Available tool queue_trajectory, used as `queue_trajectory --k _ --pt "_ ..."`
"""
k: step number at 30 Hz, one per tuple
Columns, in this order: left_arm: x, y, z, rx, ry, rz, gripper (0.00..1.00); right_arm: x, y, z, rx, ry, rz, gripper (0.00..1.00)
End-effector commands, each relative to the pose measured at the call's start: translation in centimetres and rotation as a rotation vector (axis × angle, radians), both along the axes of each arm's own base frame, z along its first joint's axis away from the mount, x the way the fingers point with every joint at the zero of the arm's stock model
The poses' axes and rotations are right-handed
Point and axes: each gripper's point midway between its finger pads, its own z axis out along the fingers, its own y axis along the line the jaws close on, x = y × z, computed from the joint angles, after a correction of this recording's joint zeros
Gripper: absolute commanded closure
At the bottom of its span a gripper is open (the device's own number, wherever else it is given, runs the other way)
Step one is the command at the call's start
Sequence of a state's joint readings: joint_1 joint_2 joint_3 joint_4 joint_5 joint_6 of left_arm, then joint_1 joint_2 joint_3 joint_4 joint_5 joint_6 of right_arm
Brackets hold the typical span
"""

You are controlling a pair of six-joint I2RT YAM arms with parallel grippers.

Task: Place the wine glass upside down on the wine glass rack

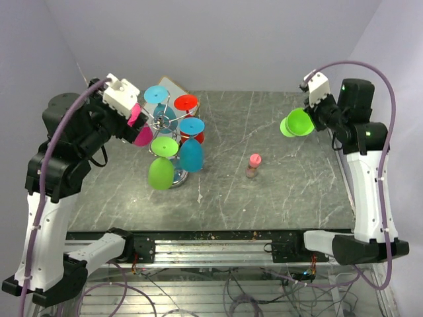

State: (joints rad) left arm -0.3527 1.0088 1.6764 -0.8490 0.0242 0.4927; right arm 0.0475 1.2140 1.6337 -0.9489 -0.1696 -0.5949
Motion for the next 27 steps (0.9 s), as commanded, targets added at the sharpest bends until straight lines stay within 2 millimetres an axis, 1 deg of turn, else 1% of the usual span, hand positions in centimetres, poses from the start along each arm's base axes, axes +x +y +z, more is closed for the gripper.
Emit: queue_trajectory --k 1,3,4,7,11,14,16,18,19,20,22,24,27 --pt "-0.7 -1.3 4.1 -0.221 -0.046 -0.071 0.01 2.0 2.3 4.4 0.079 -0.112 0.035 1.0" --pt "-0.5 -1.6 4.6 -0.276 -0.034 -0.084 0.01 2.6 3.5 6.3 0.11 -0.161 0.06 1.0" --pt "-0.4 -1.7 4.9 -0.302 -0.031 -0.091 0.01 2.8 4.3 7.3 0.128 -0.184 0.08 1.0" --pt "0.0 -1.7 5.8 -0.374 -0.019 -0.104 0.01 3.2 6.0 10.0 0.178 -0.255 0.12 1.0" --pt "0.5 -1.7 7.4 -0.447 -0.022 -0.107 0.01 3.3 7.7 13.2 0.27 -0.338 0.161 1.0" --pt "1.3 -1.5 8.0 -0.492 -0.03 -0.082 0.01 2.9 8.8 15.5 0.344 -0.398 0.202 1.0" --pt "2.1 -1.4 8.1 -0.522 -0.032 -0.07 0.0 2.5 9.6 16.5 0.393 -0.415 0.236 1.0" --pt "3.4 -1.7 8.5 -0.58 -0.039 -0.065 0.06 1.9 11.0 17.2 0.44 -0.405 0.31 1.0" --pt "4.0 -1.9 8.6 -0.604 -0.03 -0.07 0.08 1.7 11.7 17.4 0.46 -0.395 0.343 1.0" --pt "5.1 -2.3 8.3 -0.621 -0.002 -0.076 0.07 1.5 12.2 17.9 0.481 -0.393 0.369 1.0" --pt "6.1 -3.1 8.2 -0.659 0.038 -0.097 0.05 1.2 13.1 18.8 0.528 -0.388 0.405 1.0" --pt "6.7 -3.9 7.9 -0.7 0.07 -0.125 0.03 0.9 13.8 19.5 0.56 -0.391 0.445 1.0" --pt "7.1 -5.1 7.8 -0.748 0.106 -0.182 0.04 0.7 15.1 19.8 0.586 -0.368 0.505 1.0"
